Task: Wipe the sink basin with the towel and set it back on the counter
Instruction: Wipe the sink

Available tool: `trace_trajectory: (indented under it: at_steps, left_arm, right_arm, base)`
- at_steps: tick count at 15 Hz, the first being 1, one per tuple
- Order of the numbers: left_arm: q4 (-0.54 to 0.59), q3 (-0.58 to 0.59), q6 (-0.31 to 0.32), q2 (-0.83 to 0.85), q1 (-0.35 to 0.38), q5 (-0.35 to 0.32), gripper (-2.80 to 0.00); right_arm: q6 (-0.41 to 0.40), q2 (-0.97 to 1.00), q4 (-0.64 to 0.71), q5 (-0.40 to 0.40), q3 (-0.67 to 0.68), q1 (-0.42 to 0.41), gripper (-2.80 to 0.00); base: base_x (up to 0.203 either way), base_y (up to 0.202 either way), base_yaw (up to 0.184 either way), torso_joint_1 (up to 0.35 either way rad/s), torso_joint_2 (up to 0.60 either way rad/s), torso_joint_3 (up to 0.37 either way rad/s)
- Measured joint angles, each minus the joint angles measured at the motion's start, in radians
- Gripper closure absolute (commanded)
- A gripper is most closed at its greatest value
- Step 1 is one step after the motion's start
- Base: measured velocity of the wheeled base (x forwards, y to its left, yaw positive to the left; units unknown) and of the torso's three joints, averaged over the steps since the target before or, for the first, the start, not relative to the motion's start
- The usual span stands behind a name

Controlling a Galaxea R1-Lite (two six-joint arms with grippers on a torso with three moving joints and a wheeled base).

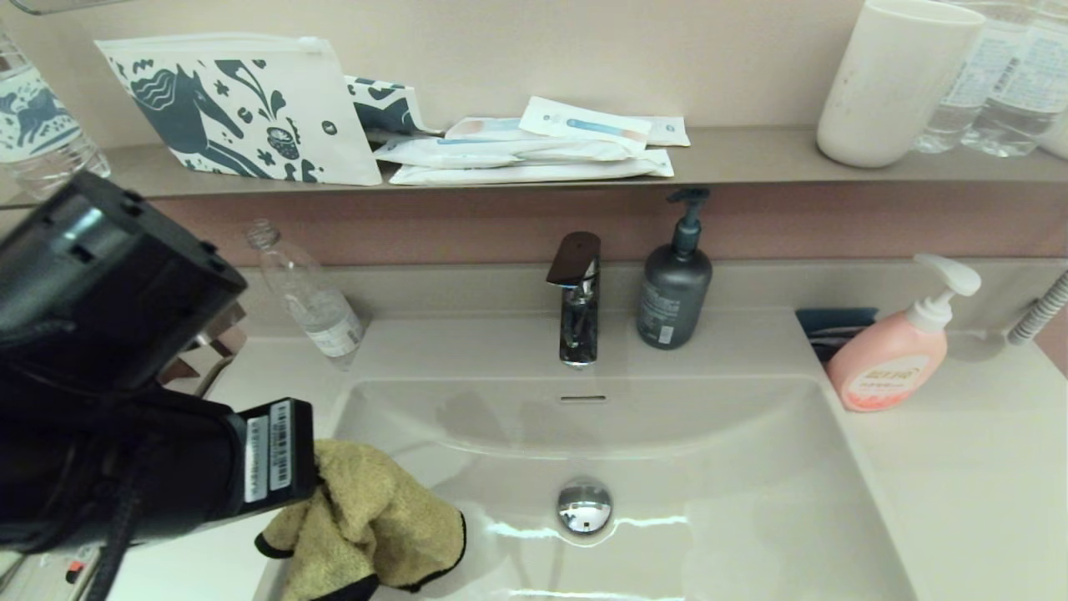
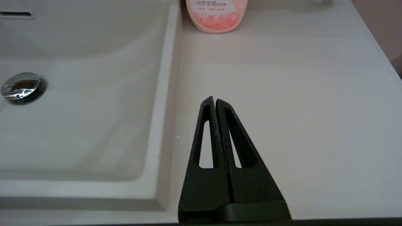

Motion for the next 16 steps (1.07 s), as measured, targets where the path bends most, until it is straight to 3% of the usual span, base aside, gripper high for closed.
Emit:
trace_trajectory:
  at_steps: [7, 16]
  left_arm:
    - [0.000, -0.053, -0.122, 0.221, -0.095, 0.066, 0.00]
    - [0.034, -0.254, -0.162, 0.445, -0.215, 0.069, 0.00]
  right_arm:
    - [0.000, 0.000, 0.000, 0.000, 0.000, 0.000, 0.00]
    - [0.000, 0.000, 0.000, 0.000, 0.000, 0.000, 0.00]
  base:
    - [0.000, 0.000, 0.000, 0.000, 0.00, 0.000]
    - [0.000, 0.000, 0.000, 0.000, 0.00, 0.000]
